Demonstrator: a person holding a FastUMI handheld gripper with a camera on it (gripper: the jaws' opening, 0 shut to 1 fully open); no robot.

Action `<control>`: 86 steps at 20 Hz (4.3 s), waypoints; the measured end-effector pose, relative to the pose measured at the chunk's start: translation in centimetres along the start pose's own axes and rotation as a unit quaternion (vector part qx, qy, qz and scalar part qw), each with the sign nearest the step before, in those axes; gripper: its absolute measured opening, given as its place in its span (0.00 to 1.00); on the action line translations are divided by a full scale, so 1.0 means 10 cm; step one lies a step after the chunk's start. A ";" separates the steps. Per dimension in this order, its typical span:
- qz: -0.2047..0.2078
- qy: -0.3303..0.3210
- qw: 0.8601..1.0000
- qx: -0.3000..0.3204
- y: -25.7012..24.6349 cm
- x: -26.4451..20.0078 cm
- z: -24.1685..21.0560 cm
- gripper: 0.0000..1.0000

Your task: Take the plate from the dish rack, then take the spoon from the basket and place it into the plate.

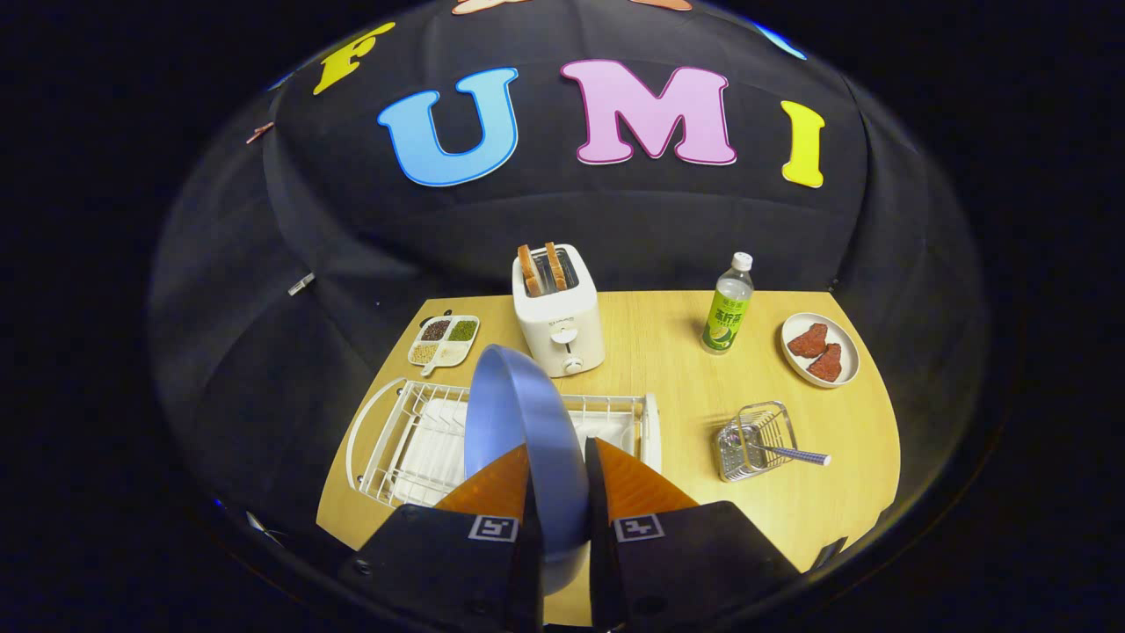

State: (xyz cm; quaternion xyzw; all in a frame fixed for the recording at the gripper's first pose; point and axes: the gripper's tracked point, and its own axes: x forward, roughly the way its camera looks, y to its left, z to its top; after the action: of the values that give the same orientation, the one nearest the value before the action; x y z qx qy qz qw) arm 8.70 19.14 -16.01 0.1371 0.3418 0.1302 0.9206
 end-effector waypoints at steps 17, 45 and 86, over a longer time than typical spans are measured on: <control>0.082 0.134 0.976 0.154 -1.02 -0.81 -2.27 0.25; -0.040 -0.050 0.996 -0.059 -2.25 -0.43 -1.11 0.81; 0.095 -0.019 0.994 -0.043 -1.50 -1.37 -1.16 0.09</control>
State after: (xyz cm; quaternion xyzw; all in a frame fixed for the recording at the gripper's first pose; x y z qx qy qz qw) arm -6.92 2.58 -21.45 0.1319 0.3043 0.2287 0.9153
